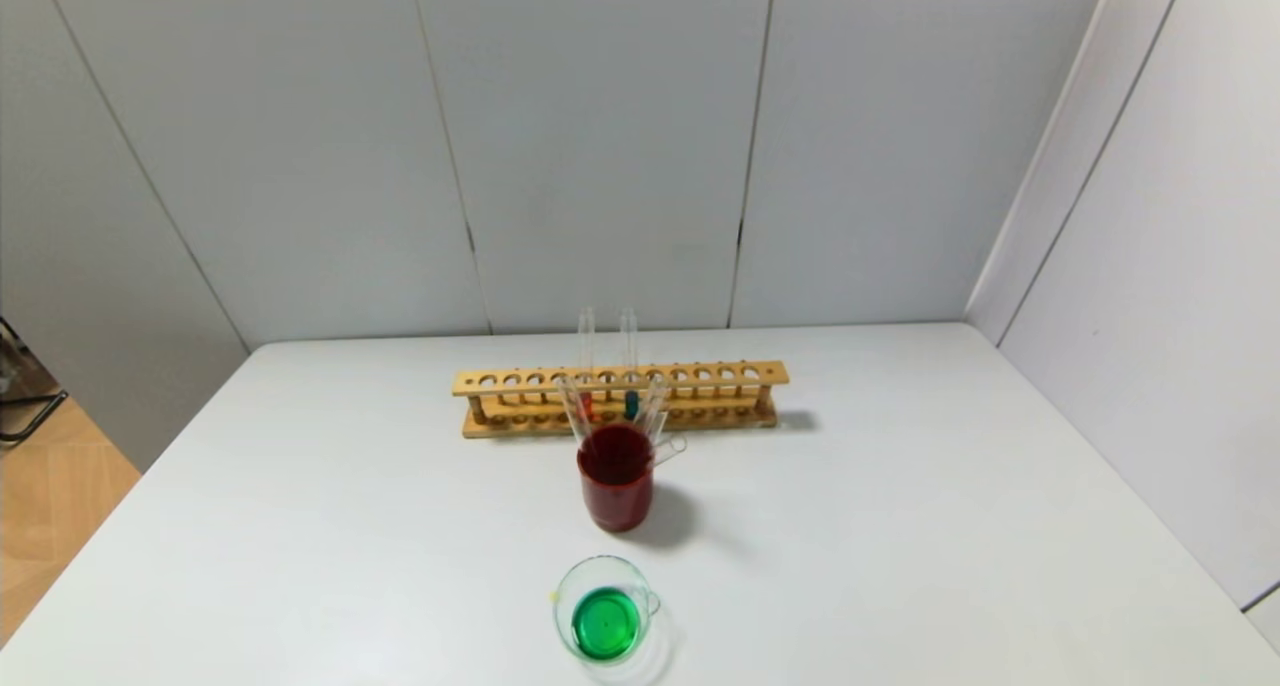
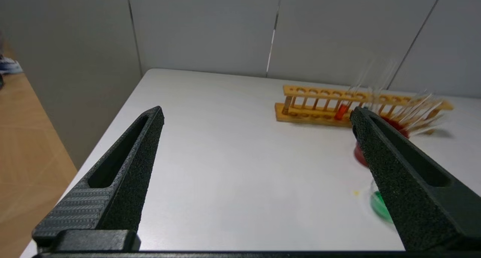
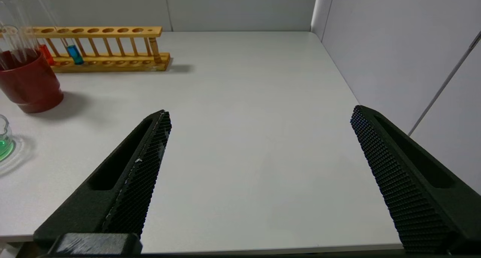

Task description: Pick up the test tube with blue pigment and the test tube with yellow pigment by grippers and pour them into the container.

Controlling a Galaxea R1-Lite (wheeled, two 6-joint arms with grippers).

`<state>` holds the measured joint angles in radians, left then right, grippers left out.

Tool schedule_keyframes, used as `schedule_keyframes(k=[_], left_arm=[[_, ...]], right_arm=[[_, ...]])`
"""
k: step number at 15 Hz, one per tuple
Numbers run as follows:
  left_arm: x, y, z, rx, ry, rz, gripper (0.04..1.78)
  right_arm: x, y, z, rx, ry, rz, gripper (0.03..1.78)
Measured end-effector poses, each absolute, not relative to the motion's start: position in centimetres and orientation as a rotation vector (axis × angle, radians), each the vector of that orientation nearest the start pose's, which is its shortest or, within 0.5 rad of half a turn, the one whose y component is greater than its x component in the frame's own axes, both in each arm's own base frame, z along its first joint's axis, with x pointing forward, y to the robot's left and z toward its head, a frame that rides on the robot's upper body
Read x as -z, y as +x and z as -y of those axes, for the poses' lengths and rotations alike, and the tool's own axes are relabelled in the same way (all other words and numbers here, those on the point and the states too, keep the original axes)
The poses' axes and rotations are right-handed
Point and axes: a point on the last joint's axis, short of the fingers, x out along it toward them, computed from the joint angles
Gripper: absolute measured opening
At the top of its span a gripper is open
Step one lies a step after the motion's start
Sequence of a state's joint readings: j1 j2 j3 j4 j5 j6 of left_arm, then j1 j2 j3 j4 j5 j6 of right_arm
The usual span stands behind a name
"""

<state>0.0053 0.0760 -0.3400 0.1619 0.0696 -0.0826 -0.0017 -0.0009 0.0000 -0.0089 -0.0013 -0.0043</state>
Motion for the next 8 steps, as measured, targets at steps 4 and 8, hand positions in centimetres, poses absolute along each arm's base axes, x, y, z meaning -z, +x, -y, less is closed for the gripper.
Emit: schedule_keyframes(k=[4, 8], left_arm=[[-10.7, -3.1, -0.3, -0.148, 0.012, 0.122, 1.75], [-8.9, -2.5, -0.1, -0.075, 0.022, 0.087, 1.75]], right_arm=[[-7.6, -2.3, 0.0, 0.003, -0.004, 0.010, 1.74], [-7.6, -2.3, 0.0, 0.003, -0.004, 0.009, 1.74]])
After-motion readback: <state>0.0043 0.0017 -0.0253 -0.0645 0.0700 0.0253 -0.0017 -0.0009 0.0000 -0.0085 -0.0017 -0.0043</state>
